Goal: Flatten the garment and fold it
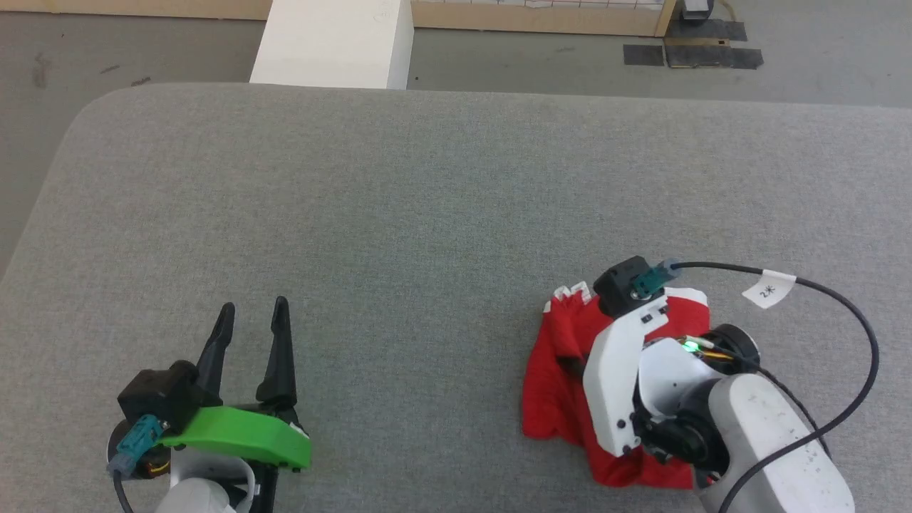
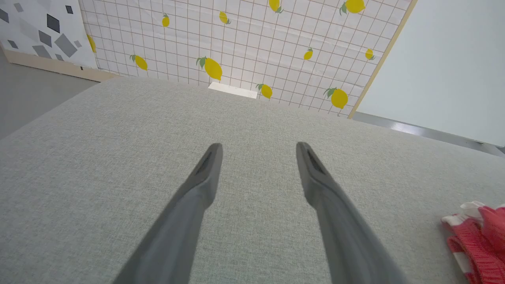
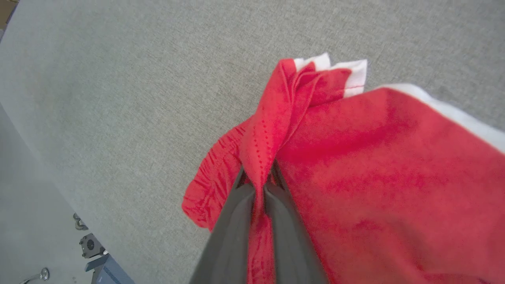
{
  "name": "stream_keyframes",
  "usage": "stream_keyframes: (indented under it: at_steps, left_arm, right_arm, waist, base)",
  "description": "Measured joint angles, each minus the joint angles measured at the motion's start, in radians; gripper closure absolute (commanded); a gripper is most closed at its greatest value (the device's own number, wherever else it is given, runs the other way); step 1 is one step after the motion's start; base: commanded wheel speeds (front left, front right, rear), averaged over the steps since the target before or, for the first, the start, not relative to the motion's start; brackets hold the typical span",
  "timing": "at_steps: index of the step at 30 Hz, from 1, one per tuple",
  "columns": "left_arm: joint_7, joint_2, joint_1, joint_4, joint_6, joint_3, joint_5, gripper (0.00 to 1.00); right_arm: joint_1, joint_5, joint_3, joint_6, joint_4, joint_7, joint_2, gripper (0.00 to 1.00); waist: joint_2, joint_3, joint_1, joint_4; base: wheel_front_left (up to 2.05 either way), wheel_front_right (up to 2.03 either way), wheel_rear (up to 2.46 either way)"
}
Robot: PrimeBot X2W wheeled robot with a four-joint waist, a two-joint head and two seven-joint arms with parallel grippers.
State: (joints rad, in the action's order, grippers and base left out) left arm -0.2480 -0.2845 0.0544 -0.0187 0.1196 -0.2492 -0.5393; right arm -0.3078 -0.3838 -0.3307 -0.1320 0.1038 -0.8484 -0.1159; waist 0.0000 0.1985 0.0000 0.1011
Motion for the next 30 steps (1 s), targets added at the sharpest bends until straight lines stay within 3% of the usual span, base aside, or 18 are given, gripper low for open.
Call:
stream_keyframes:
  at_steps: [1, 2, 10, 16, 21, 30]
  left_arm:
    - [0.000, 0.001, 0.000, -0.001, 0.000, 0.000, -0.002, 0.00]
    - [0.000, 0.001, 0.000, -0.004, 0.000, 0.000, -0.005, 0.00]
    - [0.000, 0.001, 0.001, -0.014, -0.005, -0.005, -0.007, 0.00]
    - [0.000, 0.000, 0.004, -0.012, -0.006, -0.019, -0.006, 0.00]
    - [0.000, 0.001, 0.011, -0.012, -0.006, -0.026, -0.006, 0.00]
    - [0.000, 0.001, 0.014, -0.018, -0.010, -0.038, -0.005, 0.00]
  right_arm:
    - [0.000, -0.001, -0.008, 0.000, 0.000, 0.006, 0.001, 0.10]
    - [-0.003, -0.001, -0.022, 0.000, -0.001, 0.009, 0.001, 0.00]
    - [-0.020, -0.017, -0.049, 0.000, -0.146, 0.019, -0.014, 0.00]
    - [0.048, 0.021, 0.117, 0.000, -0.242, 0.032, -0.019, 0.00]
    - [0.148, 0.134, 0.230, 0.000, -0.230, 0.006, -0.034, 0.00]
    - [0.217, 0.175, 0.229, 0.000, -0.109, -0.009, -0.003, 0.00]
  waist:
    - [0.0000, 0.000, 0.0000, -0.001]
    - [0.0000, -0.001, 0.0000, -0.004]
    - [0.0000, -0.022, 0.0000, -0.045]
    - [0.0000, -0.041, 0.0000, -0.081]
    - [0.0000, -0.043, 0.0000, -0.096]
    - [0.0000, -0.028, 0.0000, -0.085]
  base:
    - [0.00, 0.00, 0.00]
    - [0.00, 0.00, 0.00]
    - [0.00, 0.00, 0.00]
    - [0.00, 0.00, 0.00]
    - [0.00, 0.00, 0.00]
    - [0.00, 0.00, 0.00]
